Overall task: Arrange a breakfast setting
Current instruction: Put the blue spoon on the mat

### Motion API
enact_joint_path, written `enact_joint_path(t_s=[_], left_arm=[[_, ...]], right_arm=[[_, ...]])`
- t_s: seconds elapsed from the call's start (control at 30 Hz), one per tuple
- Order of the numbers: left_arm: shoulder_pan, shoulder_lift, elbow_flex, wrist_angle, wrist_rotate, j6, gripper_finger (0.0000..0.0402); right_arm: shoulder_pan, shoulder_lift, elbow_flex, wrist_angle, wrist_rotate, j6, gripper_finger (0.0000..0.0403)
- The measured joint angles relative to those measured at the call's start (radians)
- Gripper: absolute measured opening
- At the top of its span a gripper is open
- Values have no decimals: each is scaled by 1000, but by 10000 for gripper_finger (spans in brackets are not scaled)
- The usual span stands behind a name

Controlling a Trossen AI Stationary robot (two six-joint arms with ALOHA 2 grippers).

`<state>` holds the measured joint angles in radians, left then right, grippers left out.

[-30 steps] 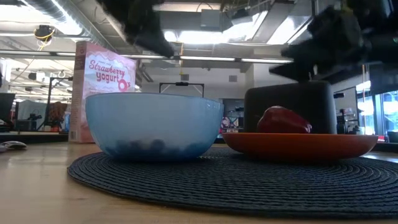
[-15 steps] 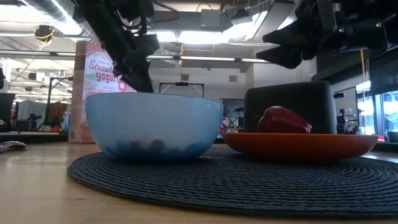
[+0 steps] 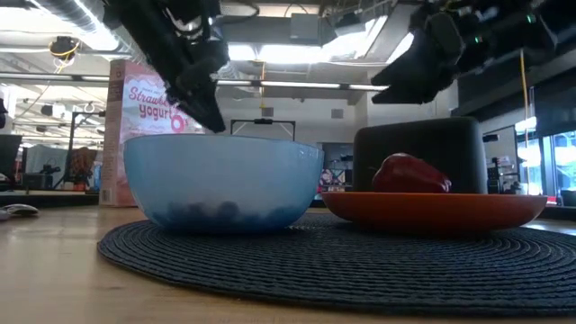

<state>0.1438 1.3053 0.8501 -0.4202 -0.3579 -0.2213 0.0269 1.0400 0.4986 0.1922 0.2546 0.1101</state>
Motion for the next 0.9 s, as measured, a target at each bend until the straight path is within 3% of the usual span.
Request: enact_joint_path(t_s=[0.23, 0.43, 0.67, 0.9], left_arm=[[-105, -37, 0, 104, -69, 33, 147], [-235, -38, 0, 193, -149, 75, 147], [-363, -59, 0, 88, -204, 21, 147], [-392, -104, 0, -225, -97, -405, 147]], right_arm=[[11, 12, 320, -619, 82, 155, 383], [148, 12, 512, -959, 189, 339, 383], [353, 12, 590, -1075, 310, 518, 383], [433, 30, 560, -1086, 411, 614, 383]])
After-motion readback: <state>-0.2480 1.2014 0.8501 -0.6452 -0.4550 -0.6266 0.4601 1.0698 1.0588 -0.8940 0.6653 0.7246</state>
